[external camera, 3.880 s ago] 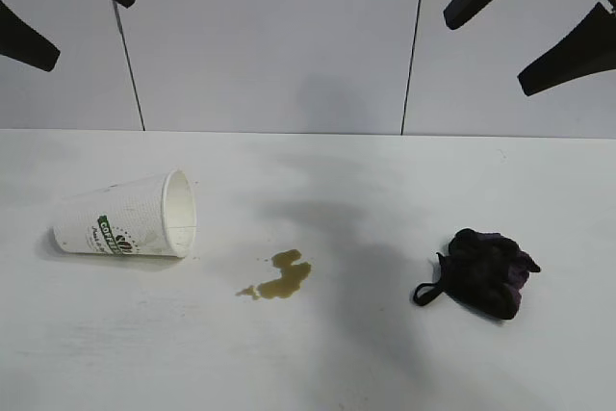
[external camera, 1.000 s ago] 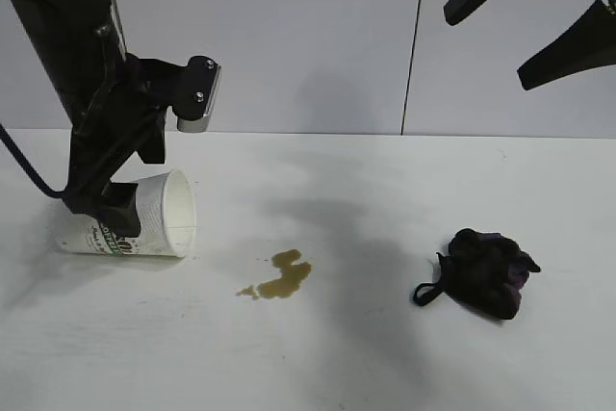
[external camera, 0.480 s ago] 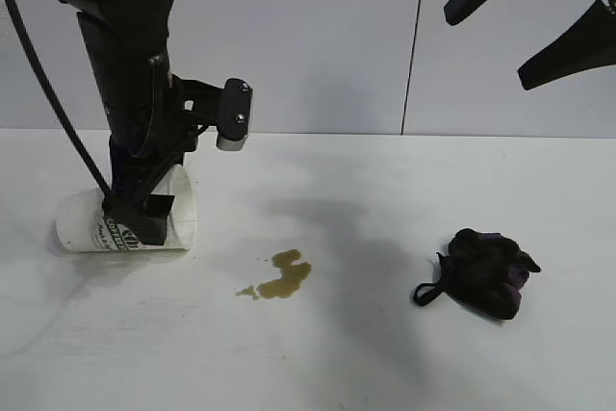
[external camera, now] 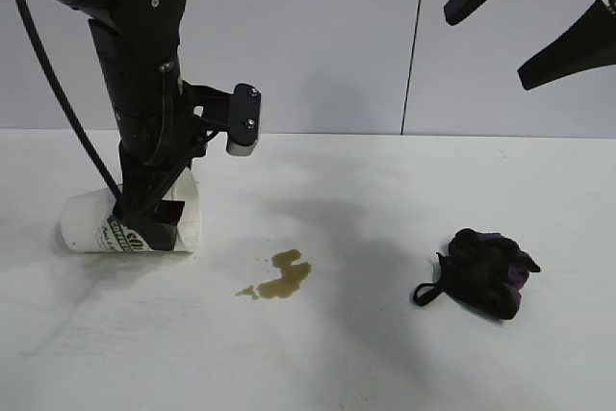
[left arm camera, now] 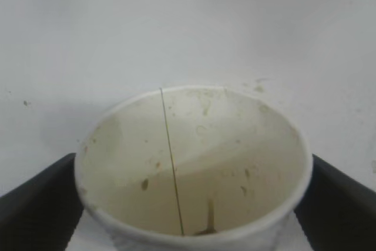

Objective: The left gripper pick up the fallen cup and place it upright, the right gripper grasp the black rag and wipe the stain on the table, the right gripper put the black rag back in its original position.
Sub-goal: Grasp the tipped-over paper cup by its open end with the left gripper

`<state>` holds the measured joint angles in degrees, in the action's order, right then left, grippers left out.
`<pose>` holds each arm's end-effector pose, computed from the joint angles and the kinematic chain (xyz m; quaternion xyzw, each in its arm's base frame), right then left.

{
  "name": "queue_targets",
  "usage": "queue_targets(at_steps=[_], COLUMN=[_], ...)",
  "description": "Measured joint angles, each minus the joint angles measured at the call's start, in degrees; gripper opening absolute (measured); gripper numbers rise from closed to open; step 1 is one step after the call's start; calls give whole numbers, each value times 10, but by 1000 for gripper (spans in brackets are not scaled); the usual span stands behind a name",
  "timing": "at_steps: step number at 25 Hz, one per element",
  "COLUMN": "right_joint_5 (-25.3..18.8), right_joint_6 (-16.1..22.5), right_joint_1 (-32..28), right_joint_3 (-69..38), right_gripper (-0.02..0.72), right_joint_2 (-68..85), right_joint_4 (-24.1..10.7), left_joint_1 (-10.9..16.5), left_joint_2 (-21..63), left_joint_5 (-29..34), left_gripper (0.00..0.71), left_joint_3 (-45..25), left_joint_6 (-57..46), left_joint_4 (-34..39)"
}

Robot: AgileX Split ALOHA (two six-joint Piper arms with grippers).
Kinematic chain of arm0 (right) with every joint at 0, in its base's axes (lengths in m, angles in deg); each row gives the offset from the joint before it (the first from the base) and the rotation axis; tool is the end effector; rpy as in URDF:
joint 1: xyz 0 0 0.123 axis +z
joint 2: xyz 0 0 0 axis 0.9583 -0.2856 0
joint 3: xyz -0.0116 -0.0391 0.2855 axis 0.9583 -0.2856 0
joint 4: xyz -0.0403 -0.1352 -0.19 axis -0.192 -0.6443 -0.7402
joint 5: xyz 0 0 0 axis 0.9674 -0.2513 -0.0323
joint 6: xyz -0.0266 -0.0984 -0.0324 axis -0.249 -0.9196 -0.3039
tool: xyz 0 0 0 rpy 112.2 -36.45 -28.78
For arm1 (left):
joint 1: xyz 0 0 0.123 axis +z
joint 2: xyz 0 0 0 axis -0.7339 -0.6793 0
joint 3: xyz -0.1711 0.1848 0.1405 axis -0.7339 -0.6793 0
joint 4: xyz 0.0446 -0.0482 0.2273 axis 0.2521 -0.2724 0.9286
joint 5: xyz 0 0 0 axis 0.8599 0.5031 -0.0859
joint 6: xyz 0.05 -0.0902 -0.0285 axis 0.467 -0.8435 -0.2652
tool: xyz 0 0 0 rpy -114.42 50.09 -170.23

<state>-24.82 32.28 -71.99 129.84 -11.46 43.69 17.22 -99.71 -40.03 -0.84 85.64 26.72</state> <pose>0.2932 0.0646 0.2981 -0.0059 0.9321 0.2916 0.2147 0.3709 -0.1942 0.1390 0.7111 0.6874 0.1120 0.0960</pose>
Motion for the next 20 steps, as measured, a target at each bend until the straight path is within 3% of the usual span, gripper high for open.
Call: queue_targets(at_steps=[5, 10, 16, 20], right_joint_5=[0, 0, -1, -1], right_joint_6=[0, 0, 0, 0], right_joint_1=[0, 0, 0, 0], right_joint_3=[0, 0, 0, 0], right_gripper=[568, 568, 568, 568], right_joint_2=[0, 0, 0, 0], right_joint_4=[0, 0, 0, 1], left_joint_1=[0, 0, 1, 20], left_joint_2=[0, 0, 4, 39], left_joint_5=[-5, -6, -10, -20], left_gripper=[659, 522, 492, 488], left_joint_3=[0, 1, 2, 2], left_joint_6=[-1, -3, -10, -13], left_joint_4=[0, -3, -15, -121])
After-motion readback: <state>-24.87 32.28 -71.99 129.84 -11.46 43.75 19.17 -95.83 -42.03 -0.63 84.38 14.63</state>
